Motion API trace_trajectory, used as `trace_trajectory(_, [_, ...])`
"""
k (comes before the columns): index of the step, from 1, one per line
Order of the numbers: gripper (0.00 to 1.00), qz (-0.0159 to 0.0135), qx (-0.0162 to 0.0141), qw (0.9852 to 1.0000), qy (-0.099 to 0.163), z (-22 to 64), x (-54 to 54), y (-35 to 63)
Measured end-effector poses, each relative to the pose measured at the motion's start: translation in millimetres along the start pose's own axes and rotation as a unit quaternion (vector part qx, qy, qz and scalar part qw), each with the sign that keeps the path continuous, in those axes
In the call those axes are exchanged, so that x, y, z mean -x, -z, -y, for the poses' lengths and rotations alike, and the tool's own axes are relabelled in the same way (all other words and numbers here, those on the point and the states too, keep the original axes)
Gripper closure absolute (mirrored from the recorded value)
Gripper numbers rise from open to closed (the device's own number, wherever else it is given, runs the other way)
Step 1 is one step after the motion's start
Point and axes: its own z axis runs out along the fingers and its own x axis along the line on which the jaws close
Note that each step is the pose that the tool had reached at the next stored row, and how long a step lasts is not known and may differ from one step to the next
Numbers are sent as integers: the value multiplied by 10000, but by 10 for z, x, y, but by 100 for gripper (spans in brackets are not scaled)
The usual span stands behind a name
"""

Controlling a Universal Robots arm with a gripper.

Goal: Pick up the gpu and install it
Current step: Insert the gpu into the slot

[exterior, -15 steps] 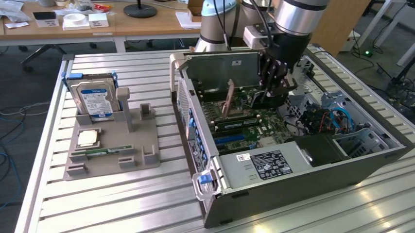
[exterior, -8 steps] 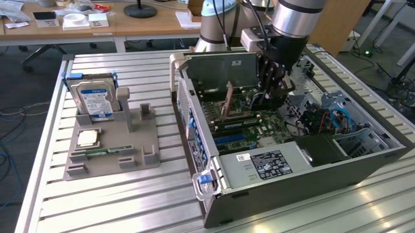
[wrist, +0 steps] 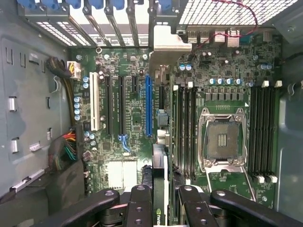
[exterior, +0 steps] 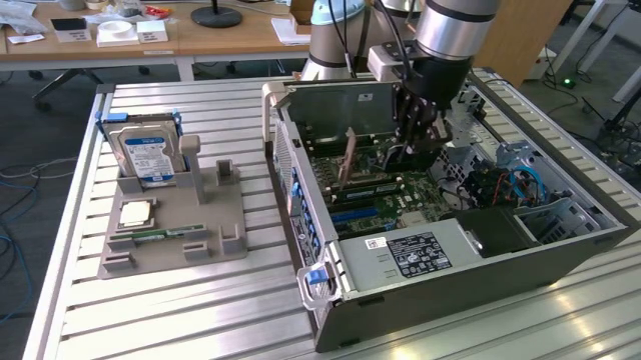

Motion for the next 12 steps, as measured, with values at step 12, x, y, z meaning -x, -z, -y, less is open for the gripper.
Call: trace_trajectory(12, [74, -2, 1, 10000, 1, -48, -45, -40])
